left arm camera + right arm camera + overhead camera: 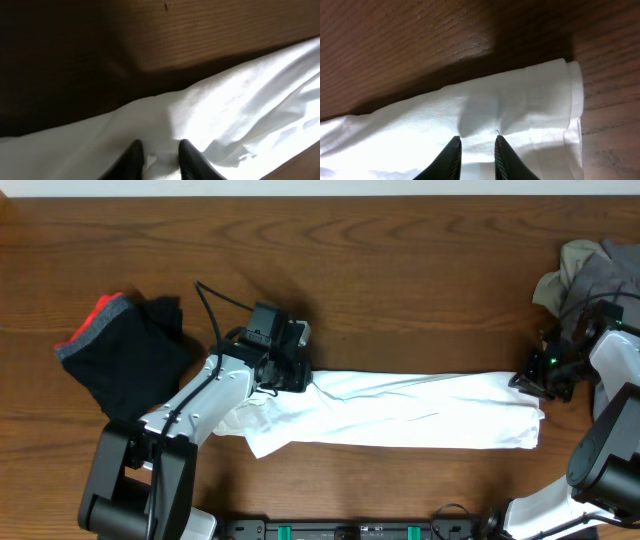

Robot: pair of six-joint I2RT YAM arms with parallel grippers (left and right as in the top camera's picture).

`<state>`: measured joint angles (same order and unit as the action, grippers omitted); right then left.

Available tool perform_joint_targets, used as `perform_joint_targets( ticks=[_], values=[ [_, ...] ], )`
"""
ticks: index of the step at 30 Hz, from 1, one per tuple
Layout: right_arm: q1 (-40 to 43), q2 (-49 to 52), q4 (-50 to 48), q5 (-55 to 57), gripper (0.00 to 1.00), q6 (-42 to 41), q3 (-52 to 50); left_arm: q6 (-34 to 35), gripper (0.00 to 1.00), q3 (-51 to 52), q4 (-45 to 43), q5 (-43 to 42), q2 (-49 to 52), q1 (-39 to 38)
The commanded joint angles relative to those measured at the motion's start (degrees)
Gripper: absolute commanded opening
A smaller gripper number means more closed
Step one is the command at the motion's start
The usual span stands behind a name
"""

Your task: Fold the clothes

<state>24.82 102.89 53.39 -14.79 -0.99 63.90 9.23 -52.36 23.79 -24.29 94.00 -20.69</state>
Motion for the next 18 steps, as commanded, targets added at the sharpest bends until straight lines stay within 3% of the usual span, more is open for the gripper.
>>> perform_joint_targets(
  ticks=[1, 8, 13, 18],
  values=[
    [-0.5, -0.2, 0.1, 0.0, 0.22, 0.6, -0.3, -0.3, 0.09, 0.5, 0.3, -0.6, 0.5, 0.0],
    [-0.5, -0.2, 0.1, 0.0, 0.22, 0.6, -0.3, -2.4, 0.06, -1.7, 0.3, -8.4, -1.2, -0.3],
    [-0.5, -0.2, 0.1, 0.0, 0.22, 0.6, -0.3, -10.2, 0.06, -4.9, 0.3, -17.4, -4.2, -4.3],
    [-0.5, -0.2, 0.2, 0.0, 0.22, 0.6, -0.3, -17.2, 0.06, -5.7, 0.0, -17.7, -4.7, -11.1]
  ],
)
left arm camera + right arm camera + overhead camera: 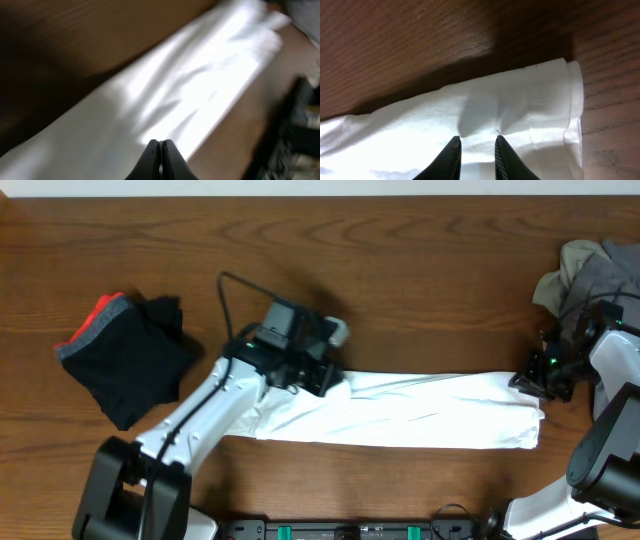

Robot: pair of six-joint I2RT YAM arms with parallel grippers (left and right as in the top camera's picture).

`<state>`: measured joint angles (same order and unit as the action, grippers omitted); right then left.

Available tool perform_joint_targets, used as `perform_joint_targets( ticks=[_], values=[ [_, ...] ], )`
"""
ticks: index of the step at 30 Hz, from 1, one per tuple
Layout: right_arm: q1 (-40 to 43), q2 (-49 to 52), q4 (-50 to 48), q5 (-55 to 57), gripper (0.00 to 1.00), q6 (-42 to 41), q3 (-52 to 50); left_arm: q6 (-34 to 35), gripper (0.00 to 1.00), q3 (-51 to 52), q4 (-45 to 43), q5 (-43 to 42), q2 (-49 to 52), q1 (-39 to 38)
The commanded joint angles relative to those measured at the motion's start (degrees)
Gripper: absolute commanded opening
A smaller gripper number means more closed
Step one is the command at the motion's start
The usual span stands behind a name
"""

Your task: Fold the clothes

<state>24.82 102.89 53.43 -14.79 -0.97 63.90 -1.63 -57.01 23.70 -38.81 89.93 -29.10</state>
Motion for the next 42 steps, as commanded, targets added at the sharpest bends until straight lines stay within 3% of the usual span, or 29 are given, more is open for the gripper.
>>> perform_joint_targets(
  ticks=[1, 7, 19, 35, 42],
  values=[
    [-0.5, -0.2, 0.2, -0.1, 0.22, 0.6, -0.3, -7.4, 0.06, -1.1, 0.0, -3.1, -0.5, -4.0],
    [-0.5, -0.2, 0.2, -0.1, 0.22, 0.6, -0.3, -7.8, 0.06, -1.0, 0.4, 5.7, 0.0, -8.4],
    [-0.5, -0.2, 0.3, -0.1, 0.21, 0.6, -0.3, -7.8, 0.06, -1.0, -0.3, 16.7, 0.2, -8.5],
    [-0.5, -0.2, 0.3, -0.1, 0.22, 0.6, -0.3, -8.9, 0.06, -1.0, -11.4, 18.0, 0.7, -8.5],
    [-0.5, -0.2, 0.3, -0.1, 0.22, 0.6, -0.3, -8.8, 0.06, -1.0, -10.9, 17.9, 3.1, -8.5]
  ],
)
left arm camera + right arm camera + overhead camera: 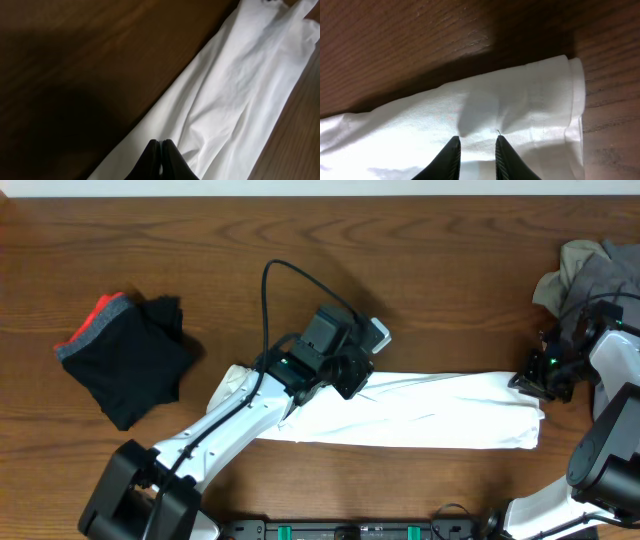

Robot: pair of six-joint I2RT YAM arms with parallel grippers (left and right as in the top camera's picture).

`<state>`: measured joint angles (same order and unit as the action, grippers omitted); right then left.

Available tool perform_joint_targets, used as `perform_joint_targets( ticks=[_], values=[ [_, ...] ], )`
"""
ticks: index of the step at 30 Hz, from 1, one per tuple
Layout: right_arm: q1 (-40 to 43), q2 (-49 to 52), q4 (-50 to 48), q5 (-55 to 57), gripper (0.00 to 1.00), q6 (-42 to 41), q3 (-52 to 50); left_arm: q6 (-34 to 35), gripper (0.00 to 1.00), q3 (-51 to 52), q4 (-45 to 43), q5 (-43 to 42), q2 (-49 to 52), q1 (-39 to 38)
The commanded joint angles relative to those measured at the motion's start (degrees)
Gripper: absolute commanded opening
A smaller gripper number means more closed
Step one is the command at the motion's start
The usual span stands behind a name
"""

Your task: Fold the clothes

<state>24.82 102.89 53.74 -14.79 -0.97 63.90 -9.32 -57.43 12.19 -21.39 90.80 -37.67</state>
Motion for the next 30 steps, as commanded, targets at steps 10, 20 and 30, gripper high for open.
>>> perform_joint_targets(
  ticks=[10, 20, 30],
  values=[
    [-0.5, -0.2, -0.1, -0.1, 0.22, 0.6, -0.3, -0.9, 0.38, -0.6, 3.6, -1.3, 4.5, -0.1],
    [-0.5, -0.2, -0.2, 0.0, 0.23, 0.6, -0.3, 3.3, 0.55, -4.0, 4.0, -1.0, -4.5, 1.2],
    [-0.5, -0.2, -0.4, 0.0, 0.23, 0.6, -0.3, 25.8, 0.06, -2.6, 20.8, 9.4, -12.8, 2.8]
  ],
)
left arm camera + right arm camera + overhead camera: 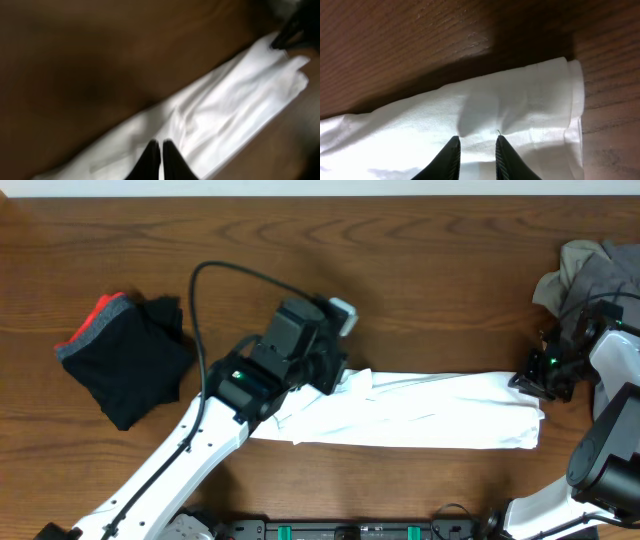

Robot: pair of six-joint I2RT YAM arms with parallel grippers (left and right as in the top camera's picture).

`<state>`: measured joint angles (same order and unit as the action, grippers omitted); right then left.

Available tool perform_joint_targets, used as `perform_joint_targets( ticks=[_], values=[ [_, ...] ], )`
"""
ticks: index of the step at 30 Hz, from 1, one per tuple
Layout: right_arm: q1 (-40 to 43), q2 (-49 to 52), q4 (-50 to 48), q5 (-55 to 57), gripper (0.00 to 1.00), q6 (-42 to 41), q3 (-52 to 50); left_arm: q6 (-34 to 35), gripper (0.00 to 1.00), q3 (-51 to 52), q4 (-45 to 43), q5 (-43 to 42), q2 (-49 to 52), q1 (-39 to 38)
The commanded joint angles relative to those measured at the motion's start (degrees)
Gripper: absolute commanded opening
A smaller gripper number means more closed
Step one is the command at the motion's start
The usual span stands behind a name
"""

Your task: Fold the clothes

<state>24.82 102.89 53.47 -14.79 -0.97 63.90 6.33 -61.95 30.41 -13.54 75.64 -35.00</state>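
The white garment [440,415] lies as a long strip across the table's front. My left gripper [335,377] hangs above its left part, and a fold of cloth rises to it. In the left wrist view, which is blurred, its fingertips [160,143] are pressed nearly together over the white garment [225,105]. My right gripper [535,375] sits at the strip's right end. There its fingers [454,150] stand apart on the hemmed white garment [520,107], with my right gripper [476,139] open.
A black garment with a red band [125,360] lies at the left. A grey pile of clothes [590,265] sits at the back right corner, just behind my right arm. Brown wooden table [420,290] shows behind the strip.
My left gripper has shifted a little to the left, still shut on the cloth, and sees the garment from farther off. The white flap left of the arm no longer shows. The right gripper has not moved.
First my left gripper stood open around the garment's left end. Then it was shut on the cloth and farther right, later still farther right over the strip. Now it is slightly back left. The right gripper stayed on the right end throughout.
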Motion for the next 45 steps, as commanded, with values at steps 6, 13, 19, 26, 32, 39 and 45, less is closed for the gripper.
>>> perform_joint_targets(
  ticks=[6, 13, 19, 26, 32, 39, 45],
  values=[
    [-0.5, -0.2, 0.1, -0.1, 0.23, 0.6, -0.3, 10.2, 0.06, 8.8, -6.8, -15.4, 7.9, 0.2],
    [-0.5, -0.2, 0.2, -0.1, 0.23, 0.6, -0.3, 12.0, 0.06, 11.9, -19.7, -27.1, 19.0, 0.2],
    [-0.5, -0.2, 0.5, -0.1, 0.23, 0.6, -0.3, 12.0, 0.06, 11.9, -25.9, -27.7, 28.3, 0.2],
    [-0.5, -0.2, 0.6, -0.1, 0.23, 0.6, -0.3, 12.0, 0.06, 11.9, -31.9, -27.5, 34.2, 0.2],
    [-0.5, -0.2, 0.6, -0.1, 0.23, 0.6, -0.3, 8.0, 0.14, 11.7, -32.5, -27.5, 34.1, 0.4],
    [-0.4, -0.2, 0.8, 0.0, 0.27, 0.6, -0.3, 7.6, 0.22, 11.2, -29.6, -28.1, 29.0, 4.2],
    [1.4, -0.2, 1.5, 3.0, 0.5, -0.2, -0.3, 5.8, 0.27, 11.2, -21.7, -28.0, 19.3, 6.7]
  ],
)
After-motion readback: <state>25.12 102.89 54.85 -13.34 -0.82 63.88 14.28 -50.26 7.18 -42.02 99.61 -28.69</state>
